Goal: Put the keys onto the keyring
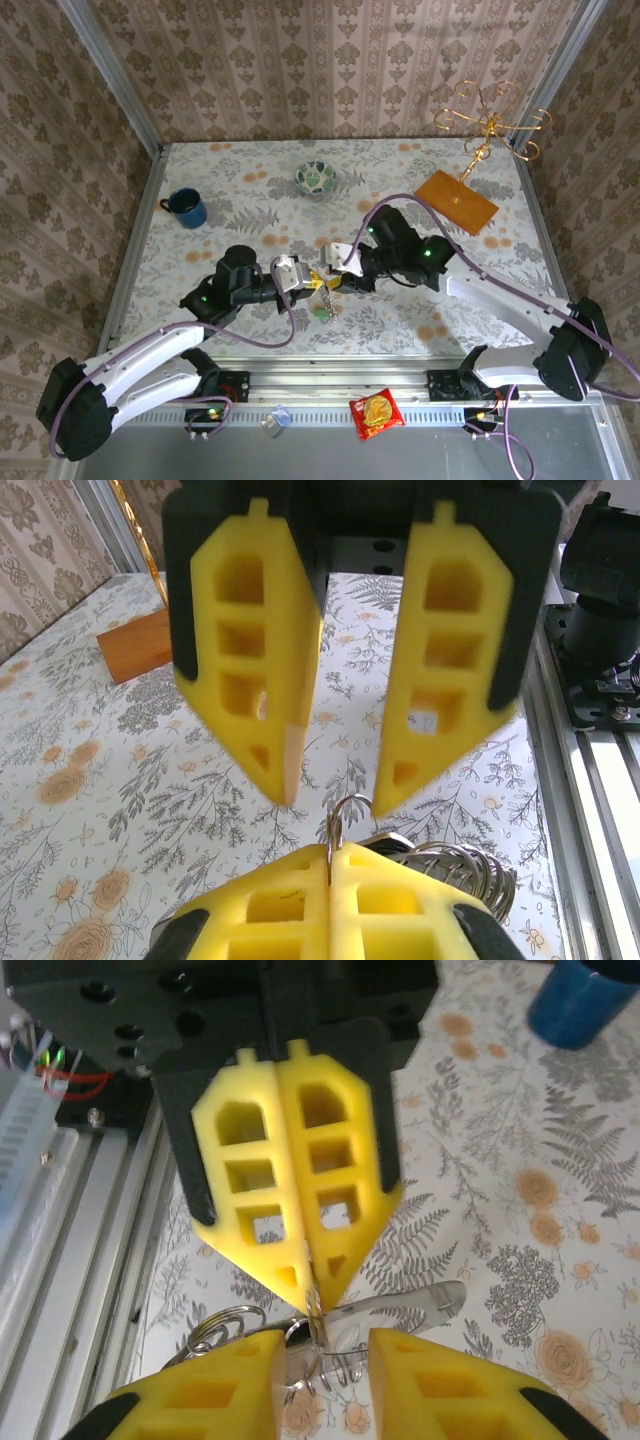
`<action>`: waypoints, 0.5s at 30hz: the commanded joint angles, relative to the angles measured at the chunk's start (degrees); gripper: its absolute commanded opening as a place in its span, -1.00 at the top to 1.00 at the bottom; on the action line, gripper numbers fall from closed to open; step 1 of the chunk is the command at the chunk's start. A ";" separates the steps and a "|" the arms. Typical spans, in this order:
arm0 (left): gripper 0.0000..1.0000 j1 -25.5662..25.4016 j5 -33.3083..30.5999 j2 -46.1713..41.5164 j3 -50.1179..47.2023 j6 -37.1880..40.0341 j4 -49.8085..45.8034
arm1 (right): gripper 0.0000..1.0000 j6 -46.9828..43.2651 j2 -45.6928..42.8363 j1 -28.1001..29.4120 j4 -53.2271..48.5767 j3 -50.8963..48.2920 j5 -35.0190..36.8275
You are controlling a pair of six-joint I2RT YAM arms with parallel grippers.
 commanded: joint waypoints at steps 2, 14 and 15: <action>1.00 -0.11 1.78 -1.74 -2.85 -4.22 9.97 | 0.36 8.56 -2.85 -1.82 12.13 -5.39 -6.58; 1.00 -0.11 0.74 -1.86 -7.00 -8.77 18.98 | 0.38 13.52 -0.80 -1.93 17.99 -9.17 -9.87; 1.00 -0.05 0.64 -1.87 -7.06 -8.70 18.98 | 0.38 13.55 -0.79 -1.92 17.98 -9.28 -9.85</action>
